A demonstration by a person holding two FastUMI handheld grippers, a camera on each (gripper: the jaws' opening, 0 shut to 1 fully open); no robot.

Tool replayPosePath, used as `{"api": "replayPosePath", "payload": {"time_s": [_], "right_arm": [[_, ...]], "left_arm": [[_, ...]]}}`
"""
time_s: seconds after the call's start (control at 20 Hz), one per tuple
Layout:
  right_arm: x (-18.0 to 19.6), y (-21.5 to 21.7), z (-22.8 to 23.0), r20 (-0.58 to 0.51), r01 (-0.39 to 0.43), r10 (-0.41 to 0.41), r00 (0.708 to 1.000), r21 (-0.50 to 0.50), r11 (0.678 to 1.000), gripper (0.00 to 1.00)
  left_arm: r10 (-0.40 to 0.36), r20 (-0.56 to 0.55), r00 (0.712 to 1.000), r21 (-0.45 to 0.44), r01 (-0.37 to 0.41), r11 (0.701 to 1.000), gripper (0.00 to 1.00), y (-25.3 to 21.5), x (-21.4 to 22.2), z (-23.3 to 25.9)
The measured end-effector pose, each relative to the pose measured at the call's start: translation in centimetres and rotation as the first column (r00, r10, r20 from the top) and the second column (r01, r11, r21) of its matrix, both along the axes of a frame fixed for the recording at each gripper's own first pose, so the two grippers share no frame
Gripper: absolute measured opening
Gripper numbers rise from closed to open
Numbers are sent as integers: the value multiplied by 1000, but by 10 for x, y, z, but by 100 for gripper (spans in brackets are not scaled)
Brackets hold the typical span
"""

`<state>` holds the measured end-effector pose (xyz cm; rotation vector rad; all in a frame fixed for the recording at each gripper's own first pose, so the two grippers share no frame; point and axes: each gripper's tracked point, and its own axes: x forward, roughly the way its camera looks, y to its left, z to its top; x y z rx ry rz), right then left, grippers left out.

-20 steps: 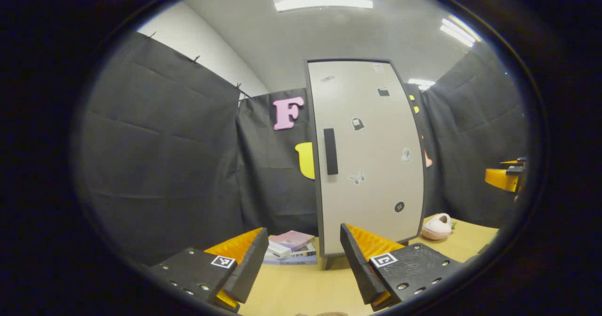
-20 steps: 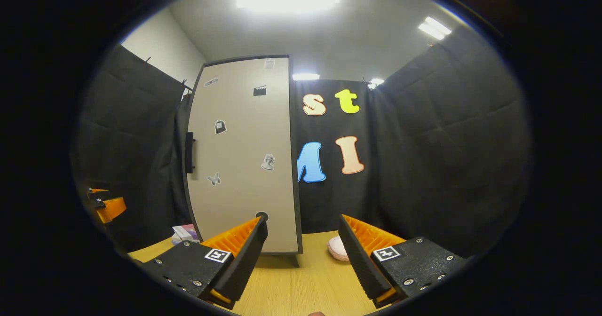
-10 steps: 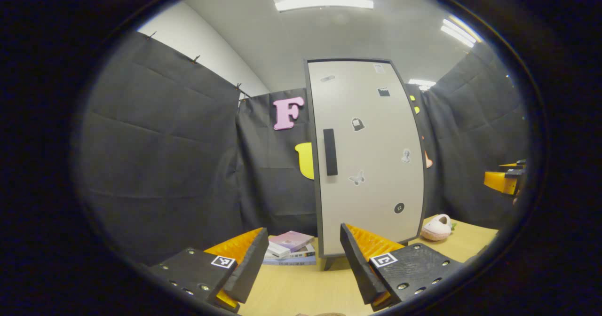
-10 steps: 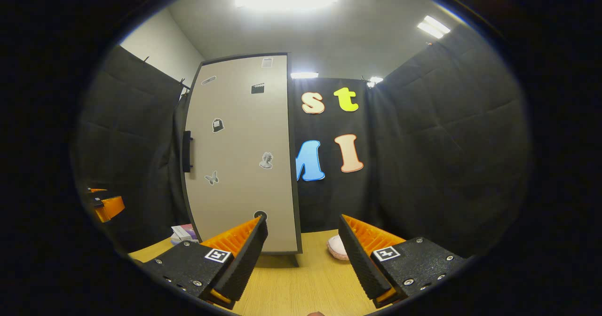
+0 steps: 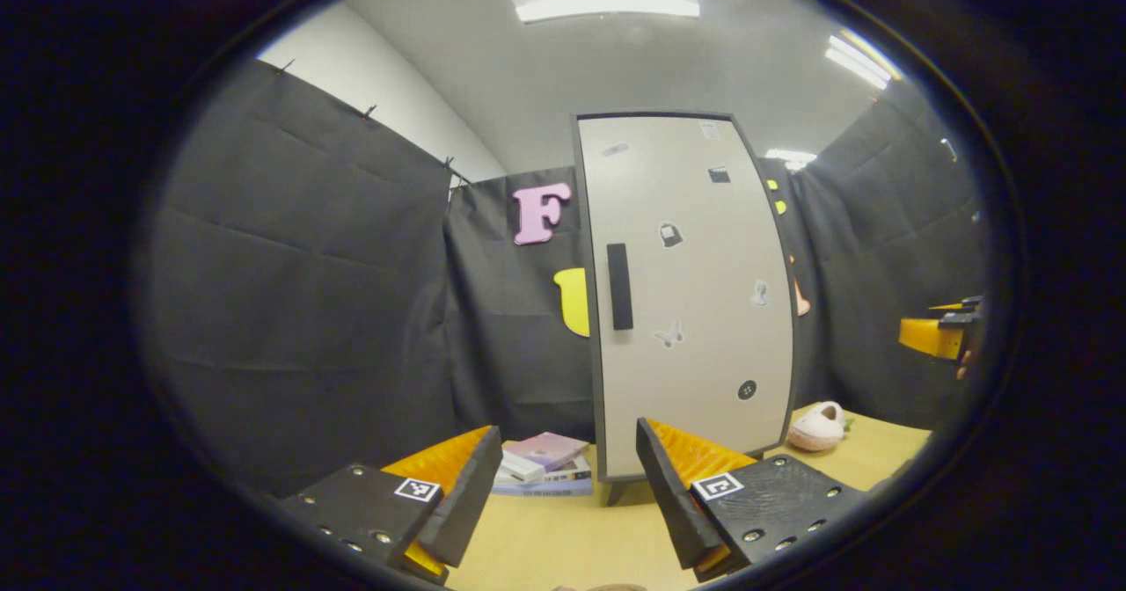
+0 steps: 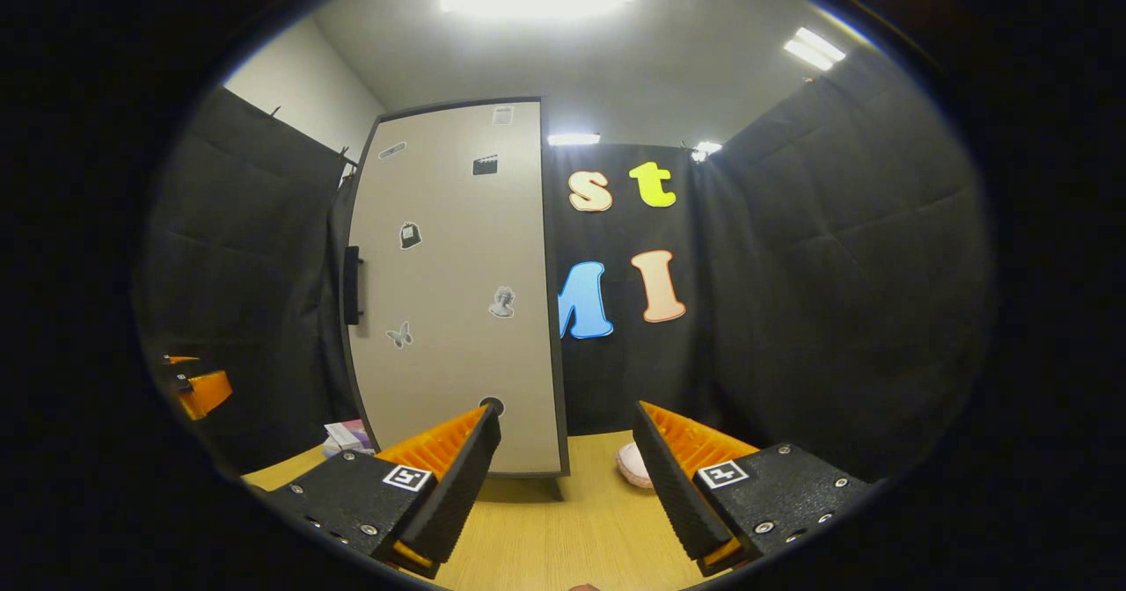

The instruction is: Open the cabinet door with the right hand, grasp the bottle in the cabinet with the left hand and place it on the coaster, then close the cabinet door with the right hand.

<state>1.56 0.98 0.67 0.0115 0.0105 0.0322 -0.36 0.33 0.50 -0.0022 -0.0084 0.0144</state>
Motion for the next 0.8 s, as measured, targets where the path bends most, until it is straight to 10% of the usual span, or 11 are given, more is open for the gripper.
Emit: {"api": "replayPosePath", "payload": {"time_s": [0.8], "right_arm": [[69, 126, 50, 60, -212, 211, 976, 12, 977, 94]], "left_arm": [[199, 16, 980, 61, -200, 978, 90, 107, -59, 5]]}}
